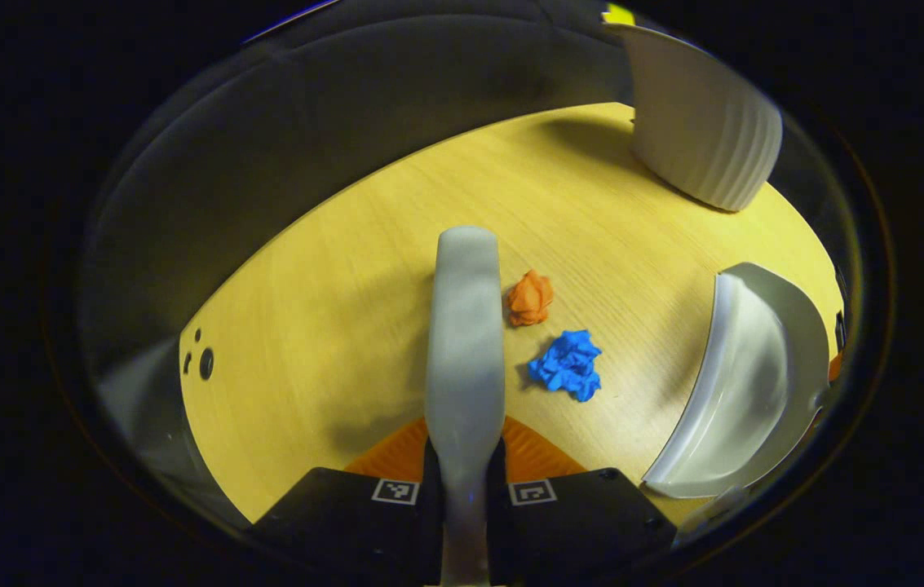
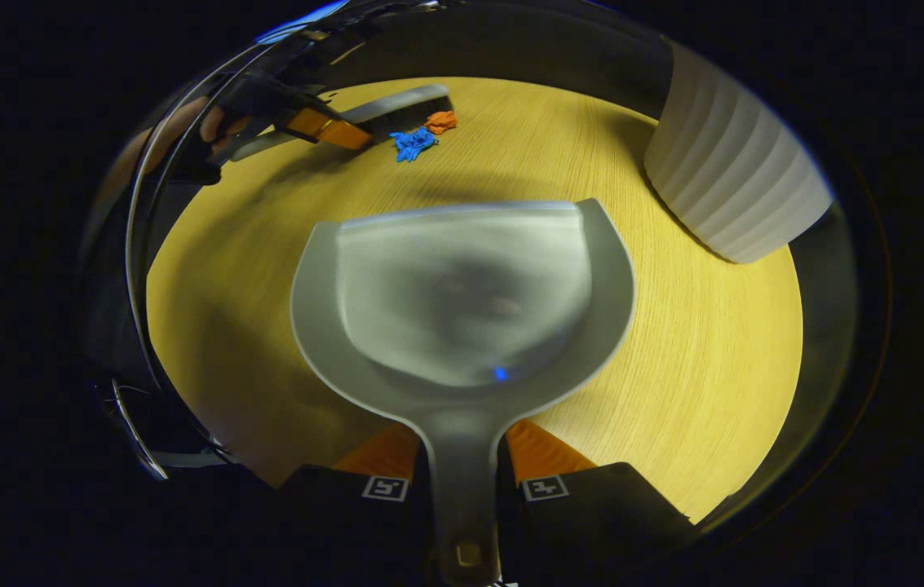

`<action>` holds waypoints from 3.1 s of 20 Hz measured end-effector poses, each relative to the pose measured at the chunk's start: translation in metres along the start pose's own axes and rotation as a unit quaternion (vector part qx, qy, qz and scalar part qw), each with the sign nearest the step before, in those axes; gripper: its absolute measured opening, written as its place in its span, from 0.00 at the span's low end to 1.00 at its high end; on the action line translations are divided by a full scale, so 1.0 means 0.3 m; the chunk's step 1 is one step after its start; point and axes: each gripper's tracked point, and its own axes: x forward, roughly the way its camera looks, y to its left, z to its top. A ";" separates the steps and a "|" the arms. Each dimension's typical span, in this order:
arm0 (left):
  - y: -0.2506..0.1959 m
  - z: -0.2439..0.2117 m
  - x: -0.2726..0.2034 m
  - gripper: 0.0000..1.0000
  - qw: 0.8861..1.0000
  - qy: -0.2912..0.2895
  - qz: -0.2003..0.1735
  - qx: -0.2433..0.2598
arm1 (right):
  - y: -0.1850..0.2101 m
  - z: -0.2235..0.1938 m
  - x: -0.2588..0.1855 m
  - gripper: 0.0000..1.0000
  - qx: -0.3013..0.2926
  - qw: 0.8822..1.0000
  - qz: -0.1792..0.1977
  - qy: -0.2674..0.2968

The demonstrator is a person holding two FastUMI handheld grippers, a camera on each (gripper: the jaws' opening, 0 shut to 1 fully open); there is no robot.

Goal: Pick up the small broom and dustpan from the desktop, sweep the trash into the dustpan with the broom, and then empty the trash into the garbage bin.

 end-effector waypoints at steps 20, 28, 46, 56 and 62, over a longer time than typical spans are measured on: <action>-0.498 -0.141 -0.204 0.26 0.950 0.006 -0.297 0.092 | -0.048 0.075 -0.034 0.36 -0.061 0.998 0.003 -0.011; -0.383 -0.187 -0.307 0.26 0.977 -0.060 -0.184 -0.086 | -0.101 0.062 -0.009 0.35 -0.036 0.999 -0.003 -0.029; -0.282 -0.931 -0.137 0.24 0.964 -0.059 -0.116 -0.231 | -0.065 0.146 -0.161 0.35 0.054 0.994 -0.049 -0.080; -0.189 -0.950 -0.185 0.26 0.949 -0.082 -0.111 -0.283 | -0.190 0.324 -0.275 0.35 0.140 0.978 -0.080 -0.133; -0.148 -0.971 -0.199 0.27 0.938 -0.091 -0.100 -0.319 | -0.405 0.449 -0.337 0.35 0.161 0.966 -0.129 -0.154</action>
